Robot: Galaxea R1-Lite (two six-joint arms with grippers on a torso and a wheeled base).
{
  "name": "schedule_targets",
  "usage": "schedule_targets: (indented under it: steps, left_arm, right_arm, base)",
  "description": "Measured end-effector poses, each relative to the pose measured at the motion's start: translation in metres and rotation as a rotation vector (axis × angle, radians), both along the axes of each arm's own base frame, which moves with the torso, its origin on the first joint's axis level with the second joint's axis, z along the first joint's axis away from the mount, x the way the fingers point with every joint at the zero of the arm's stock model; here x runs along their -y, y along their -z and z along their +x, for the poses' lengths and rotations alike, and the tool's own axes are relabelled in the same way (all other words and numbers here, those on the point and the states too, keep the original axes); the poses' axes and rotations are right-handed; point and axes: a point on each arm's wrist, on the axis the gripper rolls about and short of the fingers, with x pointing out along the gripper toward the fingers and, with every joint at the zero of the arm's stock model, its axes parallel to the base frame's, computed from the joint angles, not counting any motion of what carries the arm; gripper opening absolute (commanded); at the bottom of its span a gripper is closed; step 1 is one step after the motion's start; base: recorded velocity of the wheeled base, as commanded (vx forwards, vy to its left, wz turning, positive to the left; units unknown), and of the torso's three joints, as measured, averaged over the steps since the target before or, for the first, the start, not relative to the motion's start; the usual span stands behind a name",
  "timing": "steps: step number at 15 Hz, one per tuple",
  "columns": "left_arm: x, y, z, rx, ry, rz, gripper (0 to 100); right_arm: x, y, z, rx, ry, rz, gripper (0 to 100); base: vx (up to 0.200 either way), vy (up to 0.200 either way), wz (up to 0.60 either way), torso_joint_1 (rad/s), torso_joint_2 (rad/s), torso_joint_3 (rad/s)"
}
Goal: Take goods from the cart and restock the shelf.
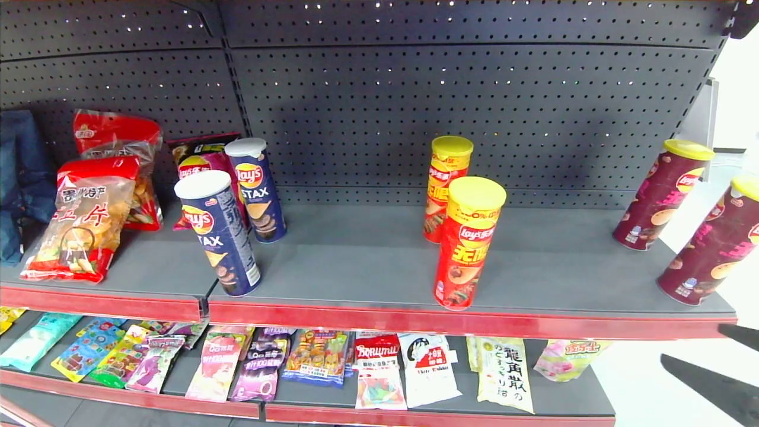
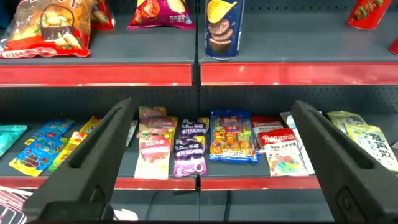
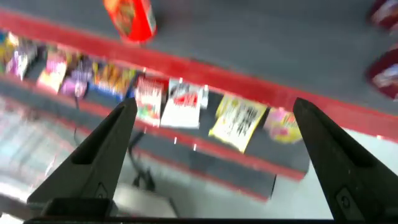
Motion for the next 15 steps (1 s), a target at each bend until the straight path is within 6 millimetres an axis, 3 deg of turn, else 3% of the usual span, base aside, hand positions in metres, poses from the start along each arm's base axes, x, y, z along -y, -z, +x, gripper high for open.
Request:
schedule_targets:
  steps: [4,8,15]
  left_arm:
    - [0.000,0.000,0.000,0.000,0.000,0.000,100]
    - [0.000,0.000,0.000,0.001,0.000,0.000,100]
    - [0.000,0.000,0.000,0.001,0.000,0.000,100]
  right_arm:
    - [-0.020,-0.012,0.067,-0.142,-0.060,0.017,100]
    - [-0.043,-0.001,0.120,-0.224,-0.035,-0.050,100]
    - [-0.085,0.030,0.161,-0.268,-0.061,-0.141,100]
  base:
    - [0.000,0.000,0.00,0.000,0.00,0.000]
    - [0.000,0.000,0.00,0.000,0.00,0.000]
    - [0.000,0.000,0.00,0.000,0.00,0.000]
